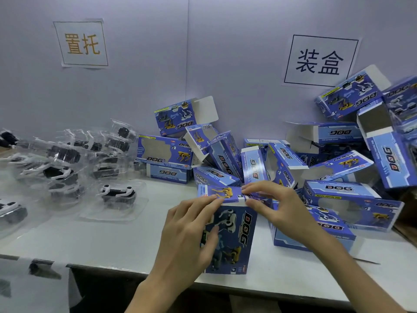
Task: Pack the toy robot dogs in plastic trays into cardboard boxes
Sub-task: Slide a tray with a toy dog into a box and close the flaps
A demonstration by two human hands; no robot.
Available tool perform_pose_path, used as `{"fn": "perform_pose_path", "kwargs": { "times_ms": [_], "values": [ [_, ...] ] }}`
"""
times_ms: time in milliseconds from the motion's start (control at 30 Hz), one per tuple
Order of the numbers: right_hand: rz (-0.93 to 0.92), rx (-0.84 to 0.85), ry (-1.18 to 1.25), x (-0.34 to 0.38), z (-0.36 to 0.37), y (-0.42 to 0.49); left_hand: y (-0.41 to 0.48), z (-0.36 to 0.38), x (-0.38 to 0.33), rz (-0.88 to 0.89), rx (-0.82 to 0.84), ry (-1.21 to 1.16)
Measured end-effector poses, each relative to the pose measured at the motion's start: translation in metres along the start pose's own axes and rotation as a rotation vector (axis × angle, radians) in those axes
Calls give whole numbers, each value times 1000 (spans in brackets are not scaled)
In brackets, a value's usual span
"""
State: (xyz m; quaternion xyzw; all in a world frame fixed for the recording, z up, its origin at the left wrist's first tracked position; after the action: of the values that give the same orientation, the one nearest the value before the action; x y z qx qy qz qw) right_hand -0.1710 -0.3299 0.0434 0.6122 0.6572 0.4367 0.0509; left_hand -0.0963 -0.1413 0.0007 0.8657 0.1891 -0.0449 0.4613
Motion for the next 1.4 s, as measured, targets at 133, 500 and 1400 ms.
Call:
{"fn": "perform_pose_path", "kwargs": {
  "times_ms": [133, 500, 1400],
  "values": [
    [40, -176, 94, -5, 4, -9, 5, 6, -7, 29, 16, 13],
    [62, -107, 67, 2, 15, -28, 20, 6, -8, 36, 9, -32],
    [112, 25, 232, 2, 13, -25, 37, 17, -19, 19, -48, -189]
  ]
}}
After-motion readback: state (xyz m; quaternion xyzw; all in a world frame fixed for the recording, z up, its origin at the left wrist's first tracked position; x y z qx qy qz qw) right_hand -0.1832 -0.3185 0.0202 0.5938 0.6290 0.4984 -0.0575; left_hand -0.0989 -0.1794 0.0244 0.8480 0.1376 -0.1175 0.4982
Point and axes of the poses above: each hand's wrist, its own y-axis towards the middle knuckle, its own z-axis out of the palm, x = y × z, the point moved 7 cm from there along y, towards the middle knuckle, and after that the axes turned 4 degrees about -z, right-handed, at the moved point
